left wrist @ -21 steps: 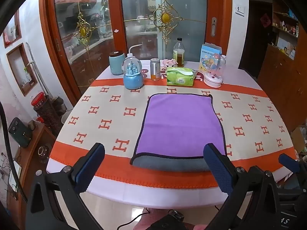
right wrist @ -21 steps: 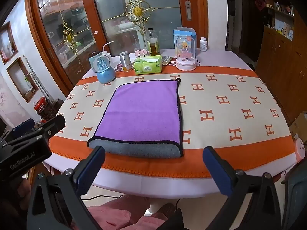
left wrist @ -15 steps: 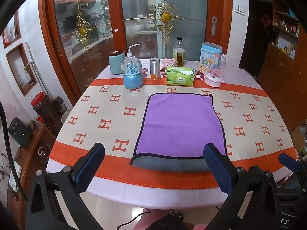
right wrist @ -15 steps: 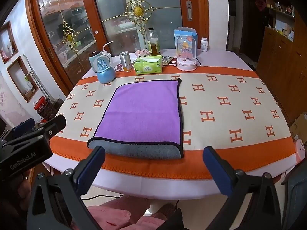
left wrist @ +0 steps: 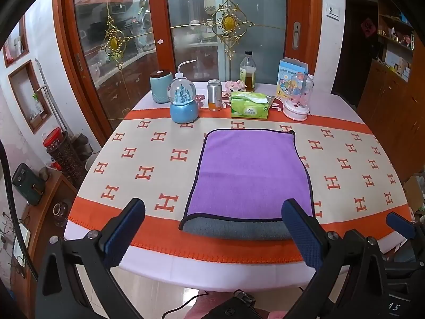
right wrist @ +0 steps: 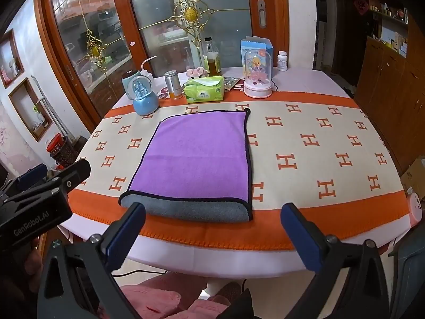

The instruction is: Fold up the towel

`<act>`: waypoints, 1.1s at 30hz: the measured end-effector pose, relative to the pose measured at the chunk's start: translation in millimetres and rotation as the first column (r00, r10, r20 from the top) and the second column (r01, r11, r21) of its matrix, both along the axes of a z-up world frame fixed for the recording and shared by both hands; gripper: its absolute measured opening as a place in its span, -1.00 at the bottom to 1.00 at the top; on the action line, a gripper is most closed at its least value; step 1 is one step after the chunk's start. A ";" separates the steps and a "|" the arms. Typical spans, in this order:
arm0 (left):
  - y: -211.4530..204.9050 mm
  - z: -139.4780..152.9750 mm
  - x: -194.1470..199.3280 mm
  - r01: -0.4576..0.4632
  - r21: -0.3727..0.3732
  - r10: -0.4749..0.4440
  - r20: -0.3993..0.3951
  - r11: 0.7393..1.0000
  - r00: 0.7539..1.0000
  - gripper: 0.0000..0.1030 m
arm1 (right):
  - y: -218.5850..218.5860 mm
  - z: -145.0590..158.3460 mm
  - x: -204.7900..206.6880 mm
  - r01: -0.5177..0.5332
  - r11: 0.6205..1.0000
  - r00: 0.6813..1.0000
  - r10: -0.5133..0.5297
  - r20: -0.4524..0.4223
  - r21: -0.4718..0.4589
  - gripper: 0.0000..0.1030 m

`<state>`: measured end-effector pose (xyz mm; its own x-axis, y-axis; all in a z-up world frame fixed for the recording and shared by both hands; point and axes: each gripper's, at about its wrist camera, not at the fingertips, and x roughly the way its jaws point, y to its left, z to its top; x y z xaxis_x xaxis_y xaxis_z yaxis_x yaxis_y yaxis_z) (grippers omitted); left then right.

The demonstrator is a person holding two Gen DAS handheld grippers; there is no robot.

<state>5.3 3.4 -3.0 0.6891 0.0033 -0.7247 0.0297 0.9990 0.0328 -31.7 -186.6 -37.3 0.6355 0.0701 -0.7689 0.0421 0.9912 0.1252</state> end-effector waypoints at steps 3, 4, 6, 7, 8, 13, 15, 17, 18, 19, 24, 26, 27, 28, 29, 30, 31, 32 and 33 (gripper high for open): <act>0.9 -0.5 0.9 0.001 0.000 -0.001 0.001 1.000 1.000 0.98 | -0.4 0.3 0.4 0.001 1.000 1.000 -0.001 0.000 0.000 0.98; 1.0 -0.4 0.9 0.001 -0.001 -0.001 0.002 1.000 1.000 0.98 | -0.6 0.5 0.5 0.000 1.000 1.000 0.000 0.000 0.001 0.98; -1.3 1.2 0.7 0.002 0.001 -0.002 0.001 1.000 1.000 0.98 | -0.9 0.7 0.8 0.000 1.000 1.000 0.000 0.000 0.000 0.98; -0.7 0.9 1.8 0.003 0.001 -0.003 0.002 1.000 1.000 0.98 | -1.1 0.8 0.9 -0.001 1.000 1.000 0.001 0.000 0.000 0.98; -1.0 1.2 1.8 0.003 0.001 -0.003 0.001 1.000 1.000 0.98 | -1.3 1.0 1.0 -0.001 1.000 1.000 0.001 0.000 0.000 0.98; -1.9 -0.1 2.9 0.005 -0.001 -0.005 0.002 1.000 1.000 0.98 | -1.5 1.1 0.9 0.000 1.000 1.000 0.000 -0.001 0.000 0.98; -9.4 -1.7 2.0 0.006 0.002 -0.006 0.001 1.000 1.000 0.98 | -1.6 1.0 1.1 0.000 1.000 1.000 0.000 -0.001 0.000 0.98; -9.5 -1.8 2.0 0.005 0.003 -0.005 0.001 1.000 1.000 0.98 | -1.7 1.0 1.1 -0.001 1.000 1.000 0.001 -0.001 0.000 0.98; -9.5 -1.8 1.9 0.005 0.003 -0.005 0.001 1.000 1.000 0.98 | -1.8 1.0 1.1 -0.001 1.000 1.000 0.001 -0.001 0.000 0.98; -10.2 -2.6 2.8 0.003 0.003 -0.003 0.000 1.000 1.000 0.98 | -1.8 1.0 1.2 0.000 1.000 1.000 0.000 -0.001 0.000 0.98; -11.1 -2.4 2.8 0.005 0.004 -0.005 0.001 1.000 1.000 0.98 | -1.8 1.1 1.0 -0.001 1.000 1.000 0.001 -0.001 0.000 0.98; -11.8 -3.0 3.3 0.003 0.003 -0.003 -0.001 1.000 1.000 0.98 | -1.8 1.0 1.0 0.000 1.000 1.000 0.000 -0.002 0.000 0.98; -11.4 -2.8 2.4 0.003 0.003 -0.003 -0.001 1.000 1.000 0.98 | -1.9 1.2 0.9 0.000 1.000 1.000 0.000 -0.002 0.001 0.98; -11.7 -3.2 1.9 0.001 0.003 -0.001 -0.001 1.000 1.000 0.98 | -2.0 1.2 0.9 0.000 1.000 1.000 0.000 -0.001 0.001 0.98; -12.1 -3.8 1.9 0.000 0.002 0.000 -0.003 1.000 1.000 0.98 | -2.1 2.2 -0.4 0.001 1.000 1.000 -0.001 -0.001 0.001 0.98; -10.5 -3.9 -0.4 0.000 0.001 0.000 -0.003 1.000 1.000 0.98 | -2.1 3.1 -1.7 0.000 1.000 1.000 0.000 -0.001 0.001 0.98; -10.6 -4.7 -0.8 -0.002 0.000 0.002 -0.006 1.000 1.000 0.98 | -2.2 4.1 -2.8 0.000 1.000 1.000 0.000 -0.002 0.000 0.98; -10.0 -4.6 -1.8 -0.002 -0.001 0.002 -0.008 1.000 1.000 0.98 | -2.3 5.3 -4.2 0.000 1.000 1.000 0.000 -0.002 0.001 0.98; -9.4 -4.3 -2.5 -0.003 -0.001 0.003 -0.009 1.000 1.000 0.98 | -2.4 6.2 -5.5 -0.001 1.000 1.000 0.001 -0.002 0.001 0.98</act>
